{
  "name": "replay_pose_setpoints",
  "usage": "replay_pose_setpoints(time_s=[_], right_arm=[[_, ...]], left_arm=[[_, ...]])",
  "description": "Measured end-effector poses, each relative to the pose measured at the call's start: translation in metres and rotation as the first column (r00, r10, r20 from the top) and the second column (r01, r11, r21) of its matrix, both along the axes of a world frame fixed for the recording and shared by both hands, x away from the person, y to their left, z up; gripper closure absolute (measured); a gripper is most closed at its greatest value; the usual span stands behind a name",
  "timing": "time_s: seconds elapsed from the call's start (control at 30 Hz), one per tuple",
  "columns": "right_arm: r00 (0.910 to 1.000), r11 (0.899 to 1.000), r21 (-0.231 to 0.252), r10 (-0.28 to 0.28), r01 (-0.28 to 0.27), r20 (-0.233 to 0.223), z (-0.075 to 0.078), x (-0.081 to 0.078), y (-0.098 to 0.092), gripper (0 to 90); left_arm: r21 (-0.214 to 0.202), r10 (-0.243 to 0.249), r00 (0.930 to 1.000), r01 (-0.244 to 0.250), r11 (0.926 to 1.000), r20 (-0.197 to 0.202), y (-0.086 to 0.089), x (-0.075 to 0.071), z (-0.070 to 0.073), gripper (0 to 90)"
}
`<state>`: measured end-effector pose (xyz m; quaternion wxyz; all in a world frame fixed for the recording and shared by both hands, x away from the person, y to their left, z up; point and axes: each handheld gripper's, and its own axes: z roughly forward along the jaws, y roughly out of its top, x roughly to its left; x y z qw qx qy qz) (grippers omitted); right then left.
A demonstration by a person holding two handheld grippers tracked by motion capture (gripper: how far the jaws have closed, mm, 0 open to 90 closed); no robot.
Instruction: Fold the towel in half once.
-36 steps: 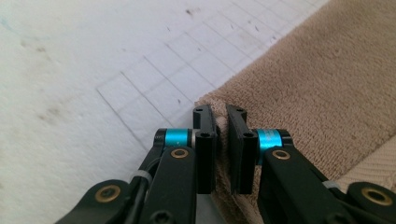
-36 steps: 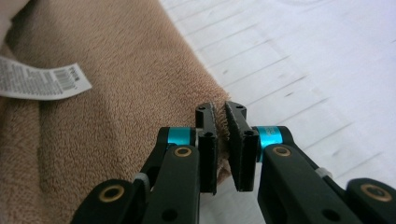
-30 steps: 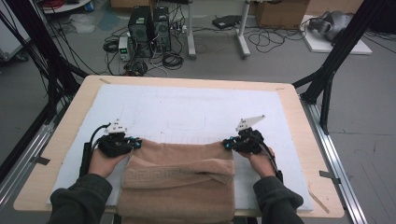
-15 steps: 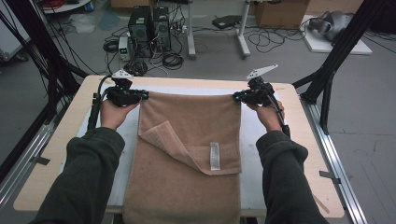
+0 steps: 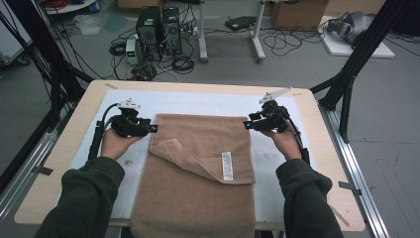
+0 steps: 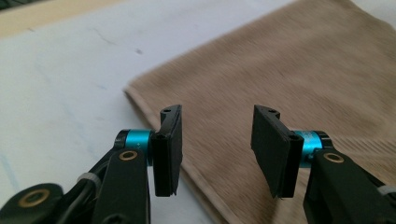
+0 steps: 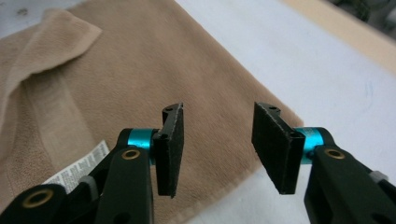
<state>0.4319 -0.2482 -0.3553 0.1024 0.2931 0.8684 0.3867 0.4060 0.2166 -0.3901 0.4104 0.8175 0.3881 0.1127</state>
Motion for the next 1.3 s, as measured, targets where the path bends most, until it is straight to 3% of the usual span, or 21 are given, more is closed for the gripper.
replay_pose_setpoints(time_s=[0.07,0.2,0.37,0.4,0.47,0.5,0.6,0.7,0.83,0.97,1.07,1.17,1.23,1.3], right_arm=[[0.9993,1.0,0.026,0.01,-0.011,0.036,0.001,-0.012,0.002,54.4],[0.9991,0.998,0.051,0.027,-0.029,0.033,-0.006,-0.027,0.003,53.9],[0.9986,0.997,0.053,0.053,-0.053,0.007,-0.023,-0.046,0.008,52.4],[0.9981,0.997,0.049,0.061,-0.061,0.005,-0.026,-0.05,0.009,52.2],[0.9974,0.997,0.032,0.072,-0.072,0.009,-0.033,-0.057,0.01,51.8],[0.9971,0.996,0.041,0.075,-0.075,-0.001,-0.037,-0.06,0.01,51.6],[0.9971,0.996,0.056,0.074,-0.073,-0.017,-0.048,-0.066,0.008,51.1],[0.996,0.994,0.064,0.085,-0.083,-0.027,-0.055,-0.073,0.008,50.4],[0.9945,0.993,0.064,0.103,-0.101,-0.022,-0.059,-0.086,0.009,50.0],[0.9934,0.992,0.052,0.114,-0.114,-0.007,-0.059,-0.097,0.009,49.4],[0.9928,0.992,0.047,0.12,-0.12,-0.003,-0.057,-0.103,0.008,49.4],[0.9927,0.992,0.031,0.12,-0.12,0.005,-0.057,-0.106,0.008,49.3],[0.992,0.991,0.037,0.126,-0.126,0.004,-0.057,-0.108,0.008,49.3],[0.9914,0.991,0.036,0.131,-0.131,-0.003,-0.057,-0.111,0.008,49.2]], left_arm=[[0.021,-0.023,0.9996,0.023,0.9995,0.017,-0.004,-0.01,-0.005,52.6],[-0.015,-0.049,0.9988,0.049,0.9987,0.007,-0.009,-0.023,-0.013,52.9],[-0.008,-0.129,0.9914,0.129,0.9916,-0.021,-0.018,-0.035,-0.02,53.6],[-0.002,-0.135,0.9903,0.135,0.9908,-0.034,-0.02,-0.036,-0.022,54.0],[-0.029,-0.168,0.9812,0.166,0.9857,-0.094,-0.02,-0.034,-0.028,52.2],[-0.023,-0.177,0.9772,0.176,0.9842,-0.117,-0.02,-0.033,-0.03,53.0],[-0.005,-0.213,0.969,0.214,0.9768,-0.125,-0.02,-0.036,-0.033,67.8],[0.008,-0.235,0.9652,0.238,0.9713,-0.115,-0.018,-0.042,-0.029,72.5],[0.016,-0.247,0.9656,0.249,0.9684,-0.082,-0.008,-0.059,-0.02,71.5],[0.06,-0.248,0.9655,0.253,0.9657,-0.08,0.007,-0.079,-0.017,68.1],[0.075,-0.21,0.9757,0.214,0.9738,-0.062,0.021,-0.09,-0.013,63.5],[0.055,-0.179,0.9828,0.181,0.9819,-0.046,0.033,-0.093,-0.008,61.5],[0.038,-0.167,0.9852,0.169,0.985,-0.039,0.036,-0.094,-0.005,60.4],[0.051,-0.165,0.9857,0.167,0.9847,-0.033,0.033,-0.096,-0.006,57.5]])
